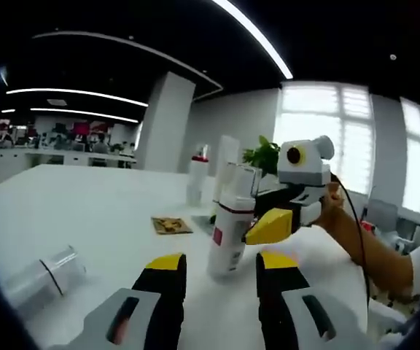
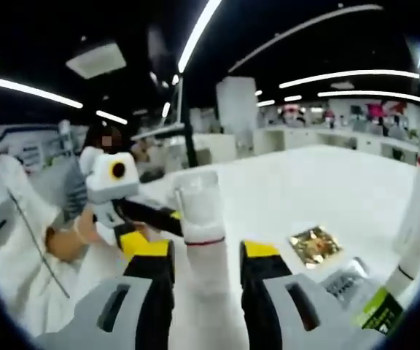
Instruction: Arrange the skincare products in the storage area until every visible bottle or jar stands upright without overlapping.
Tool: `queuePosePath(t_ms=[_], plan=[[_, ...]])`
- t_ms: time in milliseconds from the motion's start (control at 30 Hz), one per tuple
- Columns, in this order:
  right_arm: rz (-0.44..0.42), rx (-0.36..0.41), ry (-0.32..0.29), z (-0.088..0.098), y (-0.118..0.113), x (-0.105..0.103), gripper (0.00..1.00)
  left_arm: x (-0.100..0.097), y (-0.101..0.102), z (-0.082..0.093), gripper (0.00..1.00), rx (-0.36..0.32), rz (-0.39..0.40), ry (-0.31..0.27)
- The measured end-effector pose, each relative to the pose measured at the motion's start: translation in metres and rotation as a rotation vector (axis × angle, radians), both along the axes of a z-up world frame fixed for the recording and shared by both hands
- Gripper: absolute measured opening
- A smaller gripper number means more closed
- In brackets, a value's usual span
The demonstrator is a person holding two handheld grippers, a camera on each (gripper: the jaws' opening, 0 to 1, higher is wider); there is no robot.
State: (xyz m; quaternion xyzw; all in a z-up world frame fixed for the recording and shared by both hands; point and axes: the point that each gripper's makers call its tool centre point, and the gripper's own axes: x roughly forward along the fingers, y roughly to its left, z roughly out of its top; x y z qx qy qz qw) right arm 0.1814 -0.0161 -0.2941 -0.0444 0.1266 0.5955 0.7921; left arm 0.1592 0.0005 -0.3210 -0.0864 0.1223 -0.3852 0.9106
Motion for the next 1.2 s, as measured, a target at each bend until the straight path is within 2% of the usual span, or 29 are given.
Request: queuePosePath(t_ms=[167, 500, 600, 733, 833, 933, 1200], plan=[[-0.01, 0.027, -0.006, 0.006, -0.003, 0.001, 0.21, -0.001, -0.001, -0.003, 0.39, 0.018, -0.004, 0.001], [-0.031, 0.001, -0.035, 0.007, -0.004, 0.004, 0.19, -0.002, -0.001, -0.003, 0.39, 0.024, -0.003, 0.0], [-0.066, -0.023, -0.053, 0.007, -0.008, 0.01, 0.19, -0.002, 0.0, 0.001, 0.39, 0.022, 0.001, -0.026], [-0.125, -0.004, -0.062, 0.015, -0.013, 0.019, 0.19, -0.002, 0.001, 0.005, 0.39, 0.008, 0.004, -0.038], [-0.18, 0.044, -0.075, 0.026, -0.017, 0.027, 0.19, -0.003, 0.001, 0.004, 0.39, 0.009, 0.001, -0.032], [-0.289, 0.037, -0.113, 0.032, -0.028, 0.043, 0.19, -0.004, 0.0, 0.004, 0.39, 0.012, -0.003, -0.036], [-0.509, 0.16, -0.148, 0.061, -0.052, 0.07, 0.19, -0.006, -0.002, 0.005, 0.39, 0.0, -0.015, -0.035]])
